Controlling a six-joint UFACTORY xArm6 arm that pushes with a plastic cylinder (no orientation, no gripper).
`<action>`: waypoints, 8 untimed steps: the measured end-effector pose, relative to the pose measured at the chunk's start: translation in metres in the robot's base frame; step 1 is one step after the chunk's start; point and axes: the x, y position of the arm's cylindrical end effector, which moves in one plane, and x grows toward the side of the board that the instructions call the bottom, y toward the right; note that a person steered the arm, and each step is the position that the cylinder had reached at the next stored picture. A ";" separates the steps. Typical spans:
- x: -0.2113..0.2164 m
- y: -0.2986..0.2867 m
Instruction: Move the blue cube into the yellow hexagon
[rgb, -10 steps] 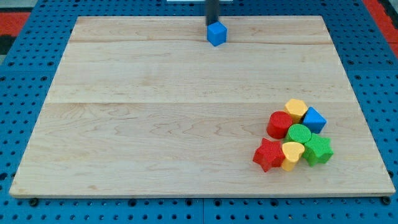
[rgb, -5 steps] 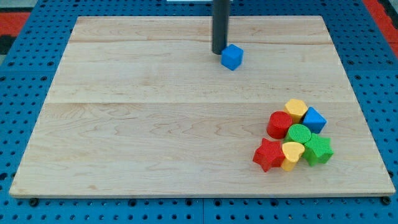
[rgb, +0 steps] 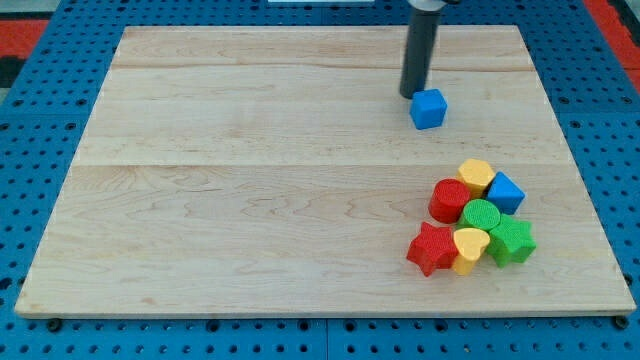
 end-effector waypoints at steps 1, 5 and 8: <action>0.036 0.013; 0.101 0.024; 0.103 0.039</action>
